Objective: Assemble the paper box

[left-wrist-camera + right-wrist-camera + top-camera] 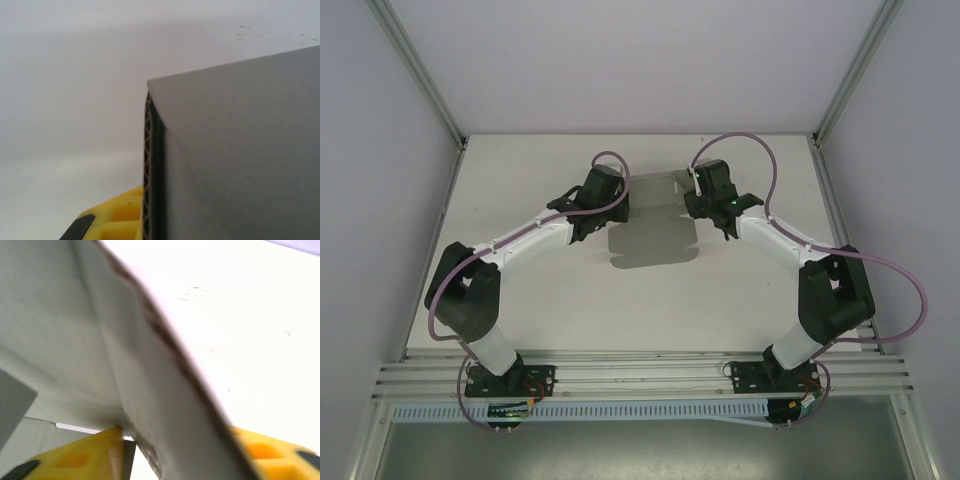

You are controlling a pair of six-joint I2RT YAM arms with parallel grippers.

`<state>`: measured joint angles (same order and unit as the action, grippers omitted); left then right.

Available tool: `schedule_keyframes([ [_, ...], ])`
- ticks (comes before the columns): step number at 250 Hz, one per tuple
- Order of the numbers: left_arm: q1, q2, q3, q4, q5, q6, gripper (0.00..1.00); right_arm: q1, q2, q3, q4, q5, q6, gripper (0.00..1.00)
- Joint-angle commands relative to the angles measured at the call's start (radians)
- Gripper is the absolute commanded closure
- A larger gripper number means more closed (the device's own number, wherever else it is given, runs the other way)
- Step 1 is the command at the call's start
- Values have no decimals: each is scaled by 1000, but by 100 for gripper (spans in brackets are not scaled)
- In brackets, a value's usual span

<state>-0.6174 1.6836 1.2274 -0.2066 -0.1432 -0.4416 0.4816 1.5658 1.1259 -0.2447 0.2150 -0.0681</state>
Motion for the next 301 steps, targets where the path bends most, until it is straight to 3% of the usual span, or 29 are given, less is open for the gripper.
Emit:
schedule_keyframes([
  [1,1,-23,6,-8,-6,6,100,-5,-127,-40,-19,-35,5,39],
  [30,1,-33,-10,14,5,3,100,-27,-249,-139,-7,-113,24,35],
  [81,1,-45,-17,18,8,14,100,-63,-343,-278,-2,-254,30,20],
  [169,1,-64,-37,47,83,37,100,-94,-193,-186,117,-247,22,15],
  [270,1,-44,-32,69,151,31,100,-79,-116,-169,279,-426,-11,1],
  [301,1,-48,-37,68,150,27,100,-65,-93,-173,297,-383,-12,1],
])
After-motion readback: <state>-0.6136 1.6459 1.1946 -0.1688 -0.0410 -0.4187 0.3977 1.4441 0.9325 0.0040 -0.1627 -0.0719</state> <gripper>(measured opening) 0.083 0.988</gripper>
